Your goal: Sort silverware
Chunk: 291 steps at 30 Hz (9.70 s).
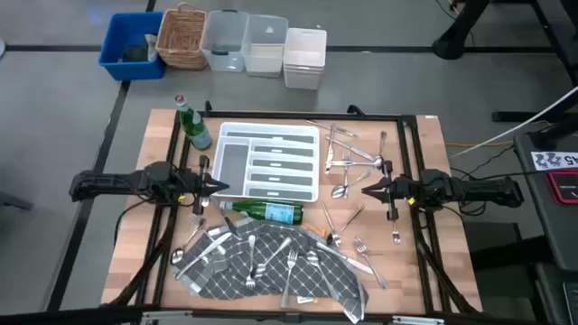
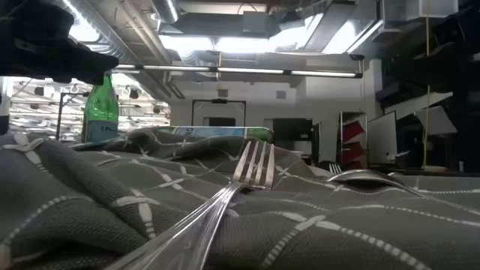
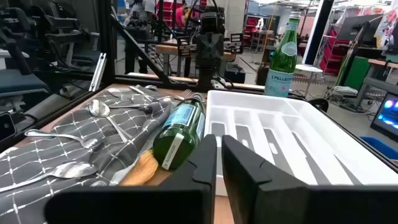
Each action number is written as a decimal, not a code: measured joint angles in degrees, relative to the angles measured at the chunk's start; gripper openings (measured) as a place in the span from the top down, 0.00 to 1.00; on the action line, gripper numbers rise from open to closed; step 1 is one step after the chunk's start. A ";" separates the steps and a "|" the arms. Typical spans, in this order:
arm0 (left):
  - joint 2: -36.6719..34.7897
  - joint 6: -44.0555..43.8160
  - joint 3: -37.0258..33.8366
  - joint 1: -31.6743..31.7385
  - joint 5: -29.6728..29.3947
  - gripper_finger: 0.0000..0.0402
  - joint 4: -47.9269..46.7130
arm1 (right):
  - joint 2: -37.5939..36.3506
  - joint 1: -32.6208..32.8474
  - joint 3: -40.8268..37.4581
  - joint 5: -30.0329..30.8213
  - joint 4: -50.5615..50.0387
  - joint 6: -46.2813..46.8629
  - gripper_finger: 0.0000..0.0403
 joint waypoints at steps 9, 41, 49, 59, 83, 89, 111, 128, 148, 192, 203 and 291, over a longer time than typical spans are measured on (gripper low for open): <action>0.00 0.00 0.00 -0.01 0.00 1.00 -0.01 | 0.00 0.02 0.00 -0.01 0.00 0.00 0.93; -0.02 0.00 0.00 -0.02 0.00 1.00 0.00 | 0.00 0.00 0.00 0.00 0.00 0.00 0.93; -0.02 0.00 0.00 -0.01 0.00 1.00 -0.01 | 0.00 0.00 0.00 0.02 0.05 -0.40 0.93; 0.00 0.00 0.00 0.00 0.00 1.00 0.00 | 0.01 0.01 -0.06 -0.08 0.49 -1.38 0.93; -0.01 -0.01 0.00 0.00 0.00 1.00 0.07 | 0.00 0.00 -0.04 21.21 22.57 29.58 0.93; 0.00 -4.04 -0.02 -0.01 -0.02 1.00 1.59 | 0.00 0.00 -0.04 33.01 22.74 31.54 0.92; 0.00 -14.96 -0.02 0.00 -4.89 1.00 3.12 | 5.71 0.00 17.15 43.17 4.68 30.02 0.70; 0.00 -17.81 -0.02 0.00 -5.92 1.00 3.11 | 34.81 -7.68 47.72 50.03 -30.88 47.63 0.70; 0.00 -17.59 0.00 0.00 -5.92 1.00 3.02 | 64.44 -45.11 51.63 10.99 -51.73 58.82 0.70; 0.00 -17.55 0.00 0.00 -5.90 1.00 1.01 | 95.77 -57.05 51.71 6.86 -50.49 55.53 0.73; 0.00 -17.55 0.00 0.00 -5.88 1.00 1.01 | 96.35 -57.00 51.66 5.70 -50.18 52.38 0.97; 0.00 -17.99 0.00 0.00 -5.92 1.00 1.00 | 89.64 -36.97 72.96 -9.65 -31.87 25.69 1.00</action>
